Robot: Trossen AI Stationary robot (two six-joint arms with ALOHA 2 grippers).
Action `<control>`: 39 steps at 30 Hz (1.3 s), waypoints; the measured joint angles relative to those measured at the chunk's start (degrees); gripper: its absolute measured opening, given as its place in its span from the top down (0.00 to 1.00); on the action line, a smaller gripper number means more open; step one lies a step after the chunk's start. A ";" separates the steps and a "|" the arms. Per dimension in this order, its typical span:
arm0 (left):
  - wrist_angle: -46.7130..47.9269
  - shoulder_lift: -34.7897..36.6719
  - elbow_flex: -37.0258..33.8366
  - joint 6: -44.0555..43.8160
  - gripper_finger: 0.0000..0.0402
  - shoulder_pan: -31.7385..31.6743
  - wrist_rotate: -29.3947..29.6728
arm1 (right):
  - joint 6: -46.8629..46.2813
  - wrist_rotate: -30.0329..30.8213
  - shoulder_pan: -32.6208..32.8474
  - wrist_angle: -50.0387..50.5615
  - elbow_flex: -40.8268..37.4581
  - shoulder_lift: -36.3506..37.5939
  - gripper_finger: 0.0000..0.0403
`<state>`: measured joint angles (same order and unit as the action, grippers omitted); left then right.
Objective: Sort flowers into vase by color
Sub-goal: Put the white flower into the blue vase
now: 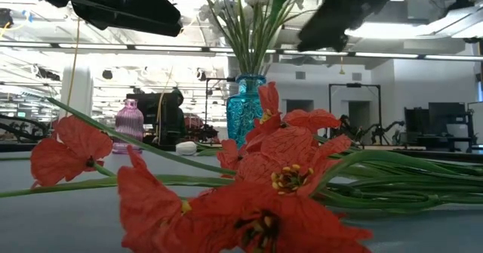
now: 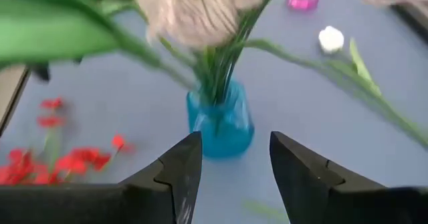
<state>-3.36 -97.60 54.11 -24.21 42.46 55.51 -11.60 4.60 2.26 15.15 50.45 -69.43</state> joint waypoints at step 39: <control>43.94 22.88 0.04 -5.49 0.54 -30.36 -20.14 | -1.31 19.39 23.99 24.29 0.68 5.06 0.51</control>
<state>40.59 -74.72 54.15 -29.69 12.10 35.36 -12.92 24.00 26.26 39.45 51.13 -64.37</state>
